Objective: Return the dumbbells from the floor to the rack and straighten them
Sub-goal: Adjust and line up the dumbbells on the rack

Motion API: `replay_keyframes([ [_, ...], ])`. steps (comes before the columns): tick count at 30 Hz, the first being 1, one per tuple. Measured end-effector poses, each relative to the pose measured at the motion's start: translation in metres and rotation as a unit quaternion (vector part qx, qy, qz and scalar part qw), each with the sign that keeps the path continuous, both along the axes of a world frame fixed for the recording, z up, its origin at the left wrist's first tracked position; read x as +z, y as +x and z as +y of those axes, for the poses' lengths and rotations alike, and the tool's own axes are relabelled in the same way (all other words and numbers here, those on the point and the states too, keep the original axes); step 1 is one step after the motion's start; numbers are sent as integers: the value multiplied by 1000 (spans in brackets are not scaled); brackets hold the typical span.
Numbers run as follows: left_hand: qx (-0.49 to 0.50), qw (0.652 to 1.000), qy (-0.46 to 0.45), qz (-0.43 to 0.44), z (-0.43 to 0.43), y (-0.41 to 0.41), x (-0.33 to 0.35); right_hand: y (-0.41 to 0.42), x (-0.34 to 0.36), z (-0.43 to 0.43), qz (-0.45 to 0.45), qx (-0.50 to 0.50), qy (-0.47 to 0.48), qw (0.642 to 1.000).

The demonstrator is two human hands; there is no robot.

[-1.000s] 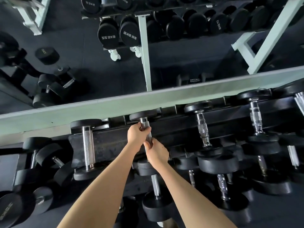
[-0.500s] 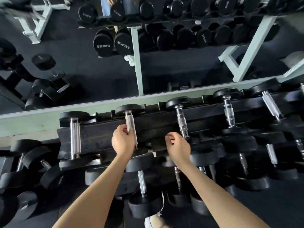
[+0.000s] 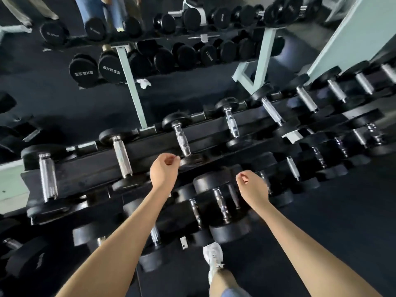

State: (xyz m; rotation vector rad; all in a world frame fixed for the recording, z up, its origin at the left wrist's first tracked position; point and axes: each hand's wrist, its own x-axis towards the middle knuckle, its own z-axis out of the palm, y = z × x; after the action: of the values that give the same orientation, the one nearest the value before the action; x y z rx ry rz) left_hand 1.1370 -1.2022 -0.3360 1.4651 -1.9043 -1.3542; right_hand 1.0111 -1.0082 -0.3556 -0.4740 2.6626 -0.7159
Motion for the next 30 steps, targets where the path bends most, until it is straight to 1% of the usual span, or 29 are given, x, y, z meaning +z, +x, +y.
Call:
replay_keyframes([
  [5,-21,999,38,23,22,-54,0,-52,1,8,2,5,5,1000],
  [11,7,997,74,23,27,-166,-12,-147,0,-16,-11,37,-13,999],
  [13,29,995,89,21,24,-207,-16,-181,-1,-28,-26,56,-11,998],
  [18,67,993,93,-13,10,-292,-21,-246,-16,-61,-77,129,3,989],
  [21,93,989,107,-37,2,-322,-31,-266,-25,-81,-121,169,20,978],
  [25,110,983,124,-82,-4,-342,-52,-273,-43,-102,-188,193,28,963],
  [27,123,979,145,-67,-7,-348,-63,-271,-53,-108,-218,200,46,954],
  [30,138,973,185,-10,-11,-350,-72,-267,-63,-113,-234,212,74,946],
])
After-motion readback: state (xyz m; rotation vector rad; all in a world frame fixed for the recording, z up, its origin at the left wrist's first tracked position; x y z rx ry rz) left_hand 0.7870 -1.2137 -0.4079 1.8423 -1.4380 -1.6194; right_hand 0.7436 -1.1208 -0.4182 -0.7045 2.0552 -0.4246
